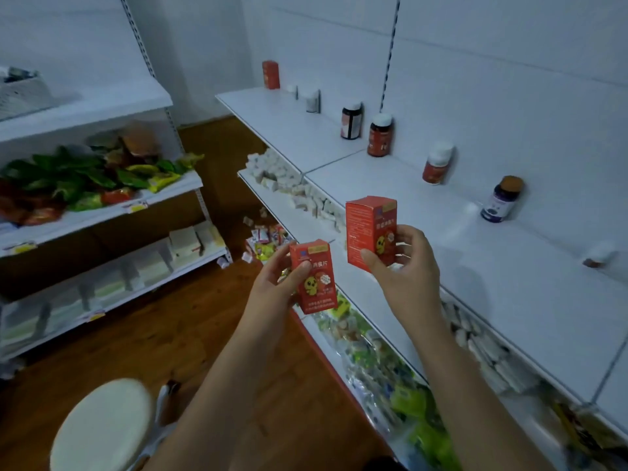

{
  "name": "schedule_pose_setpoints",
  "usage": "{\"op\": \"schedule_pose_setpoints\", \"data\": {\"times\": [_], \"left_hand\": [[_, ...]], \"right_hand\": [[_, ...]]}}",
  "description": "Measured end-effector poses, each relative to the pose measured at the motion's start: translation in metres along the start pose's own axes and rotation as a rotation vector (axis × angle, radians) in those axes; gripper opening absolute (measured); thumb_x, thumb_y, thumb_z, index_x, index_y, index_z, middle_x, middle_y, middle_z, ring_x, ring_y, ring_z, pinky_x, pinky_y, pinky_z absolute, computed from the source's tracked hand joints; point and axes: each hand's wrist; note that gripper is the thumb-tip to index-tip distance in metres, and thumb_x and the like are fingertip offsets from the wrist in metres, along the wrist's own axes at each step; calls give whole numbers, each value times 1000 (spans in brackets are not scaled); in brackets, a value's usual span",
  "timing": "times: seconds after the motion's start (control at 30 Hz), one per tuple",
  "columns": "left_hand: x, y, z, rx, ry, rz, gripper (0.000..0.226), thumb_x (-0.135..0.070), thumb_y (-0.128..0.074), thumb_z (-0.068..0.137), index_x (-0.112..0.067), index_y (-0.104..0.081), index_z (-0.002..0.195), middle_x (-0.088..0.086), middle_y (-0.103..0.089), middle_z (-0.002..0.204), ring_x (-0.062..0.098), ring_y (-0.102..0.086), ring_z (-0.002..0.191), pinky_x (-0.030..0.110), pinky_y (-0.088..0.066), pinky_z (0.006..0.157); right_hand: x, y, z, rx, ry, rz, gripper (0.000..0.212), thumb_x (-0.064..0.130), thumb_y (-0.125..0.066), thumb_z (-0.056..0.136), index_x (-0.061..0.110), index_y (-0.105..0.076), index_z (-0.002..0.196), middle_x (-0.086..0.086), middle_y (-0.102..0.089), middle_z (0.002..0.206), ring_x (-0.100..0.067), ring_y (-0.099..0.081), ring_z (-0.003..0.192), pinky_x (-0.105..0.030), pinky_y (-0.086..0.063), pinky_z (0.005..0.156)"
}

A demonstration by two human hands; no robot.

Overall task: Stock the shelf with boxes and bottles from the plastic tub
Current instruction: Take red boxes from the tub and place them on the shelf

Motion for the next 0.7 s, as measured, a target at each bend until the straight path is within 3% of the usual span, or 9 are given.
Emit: {"op": "schedule_pose_setpoints", "data": {"times": [0.13, 0.37, 0.57, 0.7], "left_hand": [[-19, 30, 62, 19, 8, -16, 57, -35, -73, 83, -37, -53, 137, 1, -64, 128, 22, -70, 106, 45, -59, 88], [-60, 74, 200, 15, -32, -21, 56, -32, -72, 84, -35, -53, 137, 3, -64, 127, 25, -70, 106, 49, -57, 91], [-127, 98, 331, -26, -43, 26, 56, -36, -72, 79, -35, -56, 133, 4, -68, 122, 25, -69, 107, 51, -54, 95], [-163, 115, 408, -48, -64, 0, 54, -33, -69, 84, -33, -54, 136, 5, -68, 122, 23, -72, 101, 43, -59, 85]], "right_hand": [[6, -50, 48, -28, -24, -9, 54, 36, -82, 77, 26, -50, 120, 5, -61, 116, -1, -61, 93, -13, -45, 74], [0, -153, 160, -30, -37, 61, 54, 36, -82, 77, 27, -52, 121, 6, -61, 117, -5, -62, 95, -23, -51, 80], [9, -241, 281, 1, -44, 126, 53, 36, -81, 77, 27, -51, 120, 6, -61, 116, -3, -61, 95, -17, -49, 76], [17, -293, 356, 20, -41, 134, 52, 38, -82, 77, 27, -52, 118, 6, -61, 115, -6, -62, 96, -15, -46, 75]]}}
Point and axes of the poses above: each hand's wrist, its own z-axis towards the middle knuckle, its own y-axis out of the back of the hand, x = y × z
